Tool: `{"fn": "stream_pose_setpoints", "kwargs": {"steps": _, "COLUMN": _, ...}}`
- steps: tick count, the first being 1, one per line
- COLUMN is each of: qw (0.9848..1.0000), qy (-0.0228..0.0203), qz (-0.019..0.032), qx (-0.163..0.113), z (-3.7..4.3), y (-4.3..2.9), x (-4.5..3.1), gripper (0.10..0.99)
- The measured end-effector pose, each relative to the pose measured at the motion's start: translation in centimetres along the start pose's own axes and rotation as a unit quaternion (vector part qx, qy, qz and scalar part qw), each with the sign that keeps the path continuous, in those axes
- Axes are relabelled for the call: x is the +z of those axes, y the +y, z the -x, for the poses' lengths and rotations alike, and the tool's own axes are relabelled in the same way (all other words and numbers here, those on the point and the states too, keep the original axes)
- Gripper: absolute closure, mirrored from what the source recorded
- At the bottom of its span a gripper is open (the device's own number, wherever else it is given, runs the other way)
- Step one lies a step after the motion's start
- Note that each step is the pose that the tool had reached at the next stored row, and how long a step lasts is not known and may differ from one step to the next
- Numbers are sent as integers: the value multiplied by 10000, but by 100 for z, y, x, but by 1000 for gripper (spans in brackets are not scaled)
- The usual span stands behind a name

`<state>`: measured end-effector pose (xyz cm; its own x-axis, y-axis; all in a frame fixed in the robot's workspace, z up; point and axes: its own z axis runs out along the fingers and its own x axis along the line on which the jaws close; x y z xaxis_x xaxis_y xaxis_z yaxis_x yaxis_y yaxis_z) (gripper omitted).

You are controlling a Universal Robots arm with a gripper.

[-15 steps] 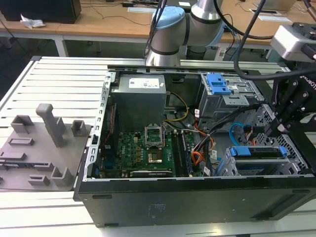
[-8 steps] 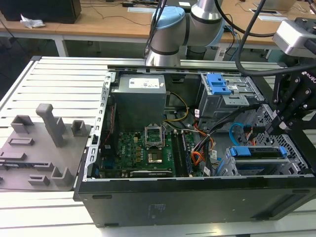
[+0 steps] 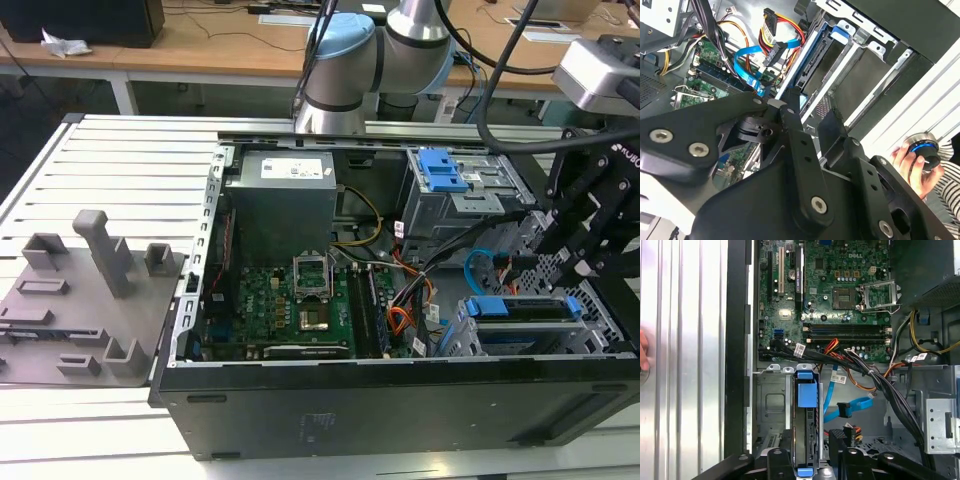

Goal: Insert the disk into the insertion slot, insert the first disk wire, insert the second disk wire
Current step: 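Insert the first disk wire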

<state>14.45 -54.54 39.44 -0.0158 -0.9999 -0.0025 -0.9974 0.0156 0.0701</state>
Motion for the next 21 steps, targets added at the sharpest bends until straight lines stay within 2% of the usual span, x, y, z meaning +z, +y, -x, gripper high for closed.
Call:
{"fn": "stream_pose_setpoints", "kwargs": {"steps": 4, "qw": 10000, "qy": 3, "qz": 0, "qx": 0, "z": 67, "y": 1, "x": 0, "gripper": 667}}
{"fn": "stream_pose_setpoints", "kwargs": {"steps": 6, "qw": 10000, "qy": 6, "qz": 0, "qx": 1, "z": 131, "y": 2, "x": 1, "gripper": 667}}
{"fn": "stream_pose_setpoints", "kwargs": {"steps": 8, "qw": 10000, "qy": 9, "qz": 0, "qx": 1, "z": 234, "y": 4, "x": 1, "gripper": 667}}
{"fn": "stream_pose_setpoints", "kwargs": {"steps": 13, "qw": 10000, "qy": 16, "qz": 0, "qx": 1, "z": 393, "y": 6, "x": 1, "gripper": 667}}
{"fn": "stream_pose_setpoints", "kwargs": {"steps": 17, "qw": 10000, "qy": 15, "qz": 0, "qx": 1, "z": 423, "y": 4, "x": 10, "gripper": 667}}
{"fn": "stream_pose_setpoints", "kwargs": {"steps": 21, "qw": 10000, "qy": 16, "qz": 0, "qx": 1, "z": 423, "y": -3, "x": 55, "gripper": 667}}
